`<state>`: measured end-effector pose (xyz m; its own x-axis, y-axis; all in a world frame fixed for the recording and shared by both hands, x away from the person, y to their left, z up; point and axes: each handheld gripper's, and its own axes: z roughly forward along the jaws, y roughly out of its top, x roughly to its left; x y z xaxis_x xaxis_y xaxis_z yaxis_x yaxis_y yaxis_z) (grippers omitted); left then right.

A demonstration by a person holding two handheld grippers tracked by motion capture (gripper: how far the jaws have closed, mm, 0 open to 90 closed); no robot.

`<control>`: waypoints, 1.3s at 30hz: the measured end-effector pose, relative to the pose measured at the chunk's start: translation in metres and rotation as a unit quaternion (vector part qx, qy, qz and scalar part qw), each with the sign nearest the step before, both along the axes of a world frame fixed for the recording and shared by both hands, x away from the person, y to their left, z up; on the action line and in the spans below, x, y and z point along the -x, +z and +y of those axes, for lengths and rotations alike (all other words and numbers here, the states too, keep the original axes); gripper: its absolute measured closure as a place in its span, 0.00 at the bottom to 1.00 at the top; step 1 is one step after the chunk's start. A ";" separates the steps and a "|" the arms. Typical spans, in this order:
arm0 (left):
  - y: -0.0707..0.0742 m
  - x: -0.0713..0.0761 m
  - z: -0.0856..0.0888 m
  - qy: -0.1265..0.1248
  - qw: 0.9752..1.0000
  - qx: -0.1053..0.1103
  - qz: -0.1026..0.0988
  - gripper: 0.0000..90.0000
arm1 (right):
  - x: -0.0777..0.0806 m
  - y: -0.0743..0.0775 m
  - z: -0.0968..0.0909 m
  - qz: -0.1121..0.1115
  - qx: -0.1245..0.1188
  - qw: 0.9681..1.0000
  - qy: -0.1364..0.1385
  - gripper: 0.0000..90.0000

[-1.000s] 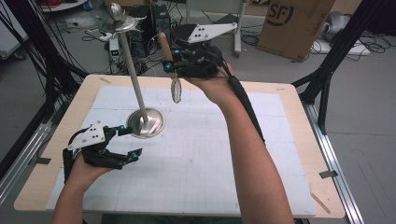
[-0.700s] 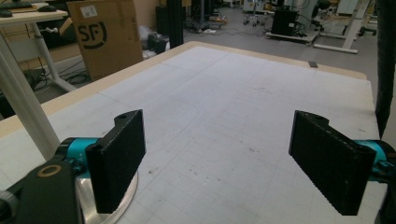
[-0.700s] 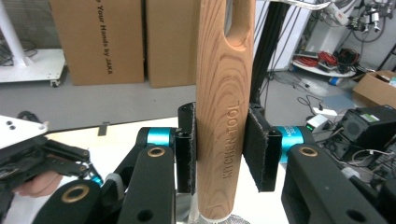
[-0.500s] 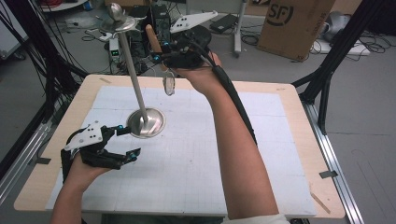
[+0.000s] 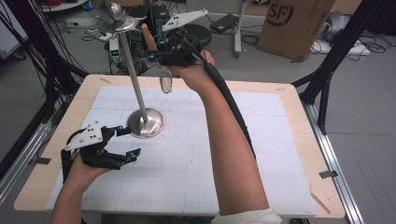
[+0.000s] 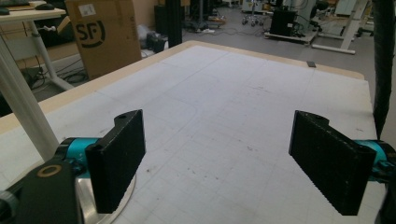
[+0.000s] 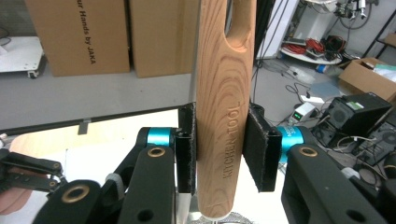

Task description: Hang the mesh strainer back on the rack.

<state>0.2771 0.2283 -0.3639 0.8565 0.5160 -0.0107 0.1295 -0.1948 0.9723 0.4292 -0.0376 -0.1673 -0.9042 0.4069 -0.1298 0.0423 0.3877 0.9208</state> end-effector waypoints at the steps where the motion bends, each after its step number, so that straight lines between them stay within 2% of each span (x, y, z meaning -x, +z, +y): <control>1: 0.000 0.000 0.000 -0.001 1.000 0.000 0.000 0.21 | -0.001 0.000 0.000 -0.001 0.001 1.000 -0.002 0.75; 9: -0.001 0.000 0.000 -0.002 1.000 -0.003 0.001 0.21 | -0.008 -0.002 0.000 0.006 0.003 1.000 -0.017 0.75; 22: -0.001 0.000 0.000 -0.002 1.000 -0.005 0.001 0.21 | -0.007 0.002 0.005 0.002 -0.005 1.000 -0.011 0.75; 27: -0.001 0.000 -0.001 -0.003 1.000 -0.004 0.003 0.21 | -0.009 0.001 0.007 0.002 0.000 1.000 -0.015 0.75; 39: -0.002 0.000 0.001 0.000 1.000 0.000 0.004 0.21 | -0.016 -0.007 0.016 0.011 0.002 1.000 -0.012 0.75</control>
<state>0.2775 0.2296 -0.3659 0.8563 0.5161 -0.0177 0.1372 -0.1944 0.9713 0.4452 -0.0216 -0.1739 -0.8971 0.4277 -0.1108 0.0724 0.3897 0.9181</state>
